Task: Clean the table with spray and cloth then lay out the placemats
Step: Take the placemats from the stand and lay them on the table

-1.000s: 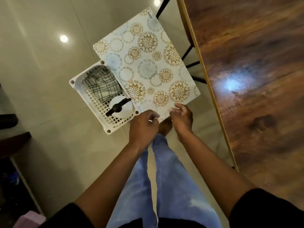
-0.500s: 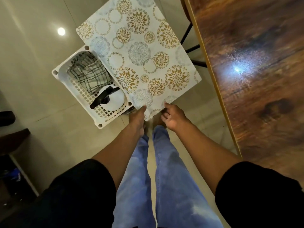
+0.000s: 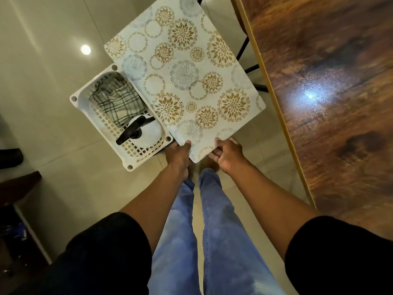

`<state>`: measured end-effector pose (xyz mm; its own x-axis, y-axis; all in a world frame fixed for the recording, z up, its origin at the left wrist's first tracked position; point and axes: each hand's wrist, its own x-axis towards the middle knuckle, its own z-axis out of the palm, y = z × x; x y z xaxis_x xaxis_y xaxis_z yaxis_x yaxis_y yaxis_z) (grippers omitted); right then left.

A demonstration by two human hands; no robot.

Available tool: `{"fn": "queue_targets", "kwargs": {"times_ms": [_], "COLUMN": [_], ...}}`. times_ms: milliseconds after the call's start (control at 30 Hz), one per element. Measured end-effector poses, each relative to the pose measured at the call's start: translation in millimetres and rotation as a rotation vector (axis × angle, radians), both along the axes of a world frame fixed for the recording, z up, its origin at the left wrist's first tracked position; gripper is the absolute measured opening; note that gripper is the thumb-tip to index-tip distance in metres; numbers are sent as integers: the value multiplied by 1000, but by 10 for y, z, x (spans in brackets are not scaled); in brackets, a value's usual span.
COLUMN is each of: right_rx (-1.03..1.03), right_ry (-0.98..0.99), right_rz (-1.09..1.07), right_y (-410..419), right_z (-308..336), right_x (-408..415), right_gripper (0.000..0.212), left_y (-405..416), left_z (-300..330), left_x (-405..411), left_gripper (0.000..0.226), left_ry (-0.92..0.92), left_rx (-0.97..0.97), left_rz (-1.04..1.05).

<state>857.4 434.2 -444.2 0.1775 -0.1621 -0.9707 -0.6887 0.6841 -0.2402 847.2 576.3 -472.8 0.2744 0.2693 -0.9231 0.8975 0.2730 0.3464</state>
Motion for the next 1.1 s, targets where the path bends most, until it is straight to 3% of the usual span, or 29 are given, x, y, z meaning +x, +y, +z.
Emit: {"fn": "queue_targets", "kwargs": {"times_ms": [200,267,367,500,667,867,1033,1100], "right_rx": [-22,-52,-98,-118,-71,-31,65,106], "right_ry": [-23,-10,0,-1,24,46,-44,-73], "right_rz": [-24,-7,27,6,-47,18,-9,2], "right_y": [-51,-72,-133,-190,-164,46,312,404], "right_z": [221,330,408,434,520,903,1345,1575], "right_x": [-41,-33,-44,-39,-74,4,222,318], "right_gripper": [50,51,54,49,46,36,32,29], "left_y": [-13,-44,-103,-166,-159,-103,83,179], "left_z": [134,225,367,423,559,1484,2049,2269], "left_x": [-43,-30,4,-3,-47,152,404,533], "left_gripper": [17,35,19,21,16,11,8,23], "left_ry": [-16,21,57,33,-99,-366,-463,-499], "left_rx": [14,16,-31,-25,132,294,381,375], "left_rz": [-61,-66,-67,-128,-306,-465,-519,-499]}}
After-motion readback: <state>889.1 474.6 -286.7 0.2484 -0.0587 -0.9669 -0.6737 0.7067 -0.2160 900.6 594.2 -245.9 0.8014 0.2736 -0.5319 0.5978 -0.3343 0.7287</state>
